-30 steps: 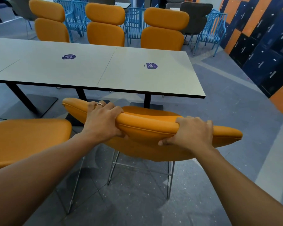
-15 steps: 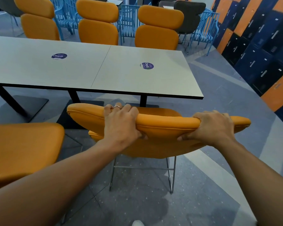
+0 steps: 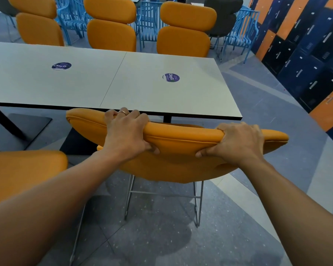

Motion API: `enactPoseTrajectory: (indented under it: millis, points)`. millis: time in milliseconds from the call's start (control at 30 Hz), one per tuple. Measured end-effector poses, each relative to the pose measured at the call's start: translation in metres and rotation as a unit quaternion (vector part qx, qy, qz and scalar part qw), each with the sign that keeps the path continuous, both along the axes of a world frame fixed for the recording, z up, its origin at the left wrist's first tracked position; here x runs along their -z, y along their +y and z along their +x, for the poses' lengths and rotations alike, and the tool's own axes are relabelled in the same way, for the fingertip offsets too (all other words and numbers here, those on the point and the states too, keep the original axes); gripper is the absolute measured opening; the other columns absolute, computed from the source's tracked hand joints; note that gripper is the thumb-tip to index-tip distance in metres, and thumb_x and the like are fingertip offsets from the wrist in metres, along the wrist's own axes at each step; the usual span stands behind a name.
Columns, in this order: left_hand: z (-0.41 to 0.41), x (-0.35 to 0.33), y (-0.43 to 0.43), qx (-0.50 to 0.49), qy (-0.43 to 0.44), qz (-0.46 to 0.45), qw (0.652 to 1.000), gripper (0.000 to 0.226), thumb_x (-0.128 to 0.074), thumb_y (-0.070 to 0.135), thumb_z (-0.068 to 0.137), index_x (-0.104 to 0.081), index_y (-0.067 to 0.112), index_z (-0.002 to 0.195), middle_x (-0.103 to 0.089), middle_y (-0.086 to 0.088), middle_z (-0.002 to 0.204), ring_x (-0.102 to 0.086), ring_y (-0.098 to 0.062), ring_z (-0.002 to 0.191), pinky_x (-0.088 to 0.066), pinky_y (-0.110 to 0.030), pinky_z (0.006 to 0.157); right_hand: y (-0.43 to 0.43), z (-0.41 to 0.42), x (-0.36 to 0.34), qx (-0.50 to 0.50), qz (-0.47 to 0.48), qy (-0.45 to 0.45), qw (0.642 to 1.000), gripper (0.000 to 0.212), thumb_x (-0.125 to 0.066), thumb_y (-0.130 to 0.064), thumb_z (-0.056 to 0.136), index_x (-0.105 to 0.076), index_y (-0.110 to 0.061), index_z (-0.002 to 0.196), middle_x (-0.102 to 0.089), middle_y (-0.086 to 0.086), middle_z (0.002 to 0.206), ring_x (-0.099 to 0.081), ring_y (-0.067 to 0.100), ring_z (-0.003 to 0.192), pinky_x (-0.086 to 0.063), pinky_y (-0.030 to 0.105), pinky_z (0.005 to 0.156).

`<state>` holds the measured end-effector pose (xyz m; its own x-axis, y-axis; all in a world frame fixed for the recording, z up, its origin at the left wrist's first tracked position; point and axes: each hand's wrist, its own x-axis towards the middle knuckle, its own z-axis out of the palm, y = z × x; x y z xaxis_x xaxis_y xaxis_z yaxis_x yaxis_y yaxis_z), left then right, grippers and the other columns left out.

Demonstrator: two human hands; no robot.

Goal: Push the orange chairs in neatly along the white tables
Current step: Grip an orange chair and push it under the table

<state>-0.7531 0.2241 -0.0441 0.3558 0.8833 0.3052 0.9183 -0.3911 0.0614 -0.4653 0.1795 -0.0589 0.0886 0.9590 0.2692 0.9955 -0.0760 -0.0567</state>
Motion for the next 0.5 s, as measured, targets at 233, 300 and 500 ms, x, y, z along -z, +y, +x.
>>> enactPoseTrajectory:
  millis: [233, 300, 500]
  points:
    - [-0.009, -0.001, 0.039, 0.0, 0.016, -0.012, 1.0, 0.079, -0.061, 0.084, 0.05, -0.058, 0.03, 0.108, -0.061, 0.002, 0.104, -0.05, -0.026, 0.104, -0.027, -0.046, 0.09, 0.03, -0.012, -0.001, -0.003, 0.013, 0.0, 1.0, 0.079, -0.033, -0.105, 0.045, -0.053, -0.04, 0.084, -0.066, -0.007, 0.08, -0.057, 0.018, 0.08, -0.041, 0.042, 0.08]
    - [-0.01, -0.002, 0.05, -0.004, 0.018, -0.019, 1.0, 0.079, -0.06, 0.085, 0.049, -0.058, 0.031, 0.107, -0.059, 0.003, 0.102, -0.05, -0.026, 0.103, -0.027, -0.046, 0.09, 0.04, -0.014, 0.0, 0.0, 0.018, -0.005, 1.0, 0.086, -0.031, -0.106, 0.044, -0.061, -0.038, 0.088, -0.069, -0.005, 0.083, -0.061, 0.021, 0.082, -0.043, 0.044, 0.081]
    - [-0.012, -0.002, 0.082, -0.006, 0.018, -0.029, 0.999, 0.073, -0.066, 0.08, 0.051, -0.057, 0.033, 0.106, -0.058, 0.003, 0.104, -0.049, -0.027, 0.106, -0.027, -0.049, 0.093, 0.068, -0.02, -0.001, 0.012, 0.016, -0.02, 1.0, 0.098, -0.032, -0.106, 0.046, -0.07, -0.035, 0.101, -0.071, -0.004, 0.086, -0.063, 0.023, 0.084, -0.045, 0.046, 0.083]
